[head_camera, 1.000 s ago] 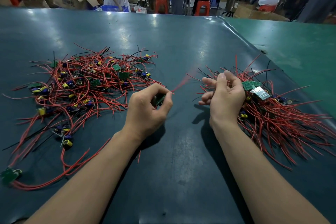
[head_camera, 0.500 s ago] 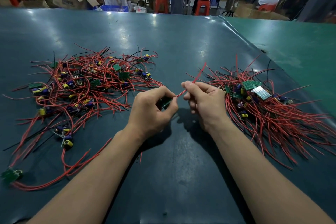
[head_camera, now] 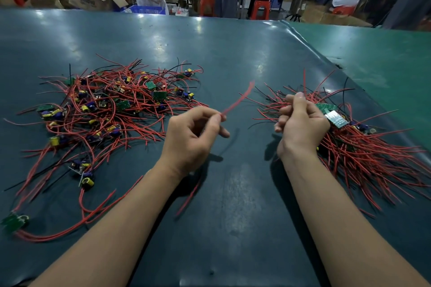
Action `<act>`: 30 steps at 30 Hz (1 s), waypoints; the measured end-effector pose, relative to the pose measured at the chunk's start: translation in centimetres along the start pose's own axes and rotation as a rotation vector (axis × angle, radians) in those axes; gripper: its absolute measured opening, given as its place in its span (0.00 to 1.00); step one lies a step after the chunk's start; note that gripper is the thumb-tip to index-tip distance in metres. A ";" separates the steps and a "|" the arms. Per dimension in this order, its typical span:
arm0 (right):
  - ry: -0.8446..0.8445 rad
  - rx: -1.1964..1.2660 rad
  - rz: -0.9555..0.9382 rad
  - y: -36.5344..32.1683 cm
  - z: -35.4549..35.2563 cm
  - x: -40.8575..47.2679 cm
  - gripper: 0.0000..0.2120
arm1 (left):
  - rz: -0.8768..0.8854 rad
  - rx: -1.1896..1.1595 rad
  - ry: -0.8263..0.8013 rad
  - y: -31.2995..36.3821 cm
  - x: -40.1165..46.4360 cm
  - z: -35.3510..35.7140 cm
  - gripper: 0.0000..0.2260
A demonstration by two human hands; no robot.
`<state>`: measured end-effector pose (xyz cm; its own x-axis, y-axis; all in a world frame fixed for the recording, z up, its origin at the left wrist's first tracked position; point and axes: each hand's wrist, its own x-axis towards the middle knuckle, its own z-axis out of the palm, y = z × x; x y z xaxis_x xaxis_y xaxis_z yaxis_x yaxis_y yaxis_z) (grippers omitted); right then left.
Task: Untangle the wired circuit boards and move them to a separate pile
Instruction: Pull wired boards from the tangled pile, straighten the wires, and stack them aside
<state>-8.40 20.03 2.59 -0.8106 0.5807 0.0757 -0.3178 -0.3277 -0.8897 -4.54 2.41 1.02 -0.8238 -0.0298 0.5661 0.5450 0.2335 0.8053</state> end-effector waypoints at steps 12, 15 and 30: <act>-0.938 -0.563 -0.176 2.1 1.3 -4.7 0.12 | -0.644 -0.842 0.122 0.0 1.8 0.4 0.11; -0.830 -0.458 -0.198 2.4 1.5 -4.9 0.05 | -0.627 -0.717 0.101 -0.2 1.8 0.7 0.10; -0.505 -0.224 0.012 2.0 1.7 -4.2 0.12 | -0.324 -0.408 0.172 -0.4 1.0 0.8 0.12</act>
<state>-6.45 15.66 1.27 -0.9663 0.1300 0.2221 -0.2390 -0.1334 -0.9618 -5.74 3.08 1.15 -0.9408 -0.2042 0.2706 0.3120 -0.2094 0.9267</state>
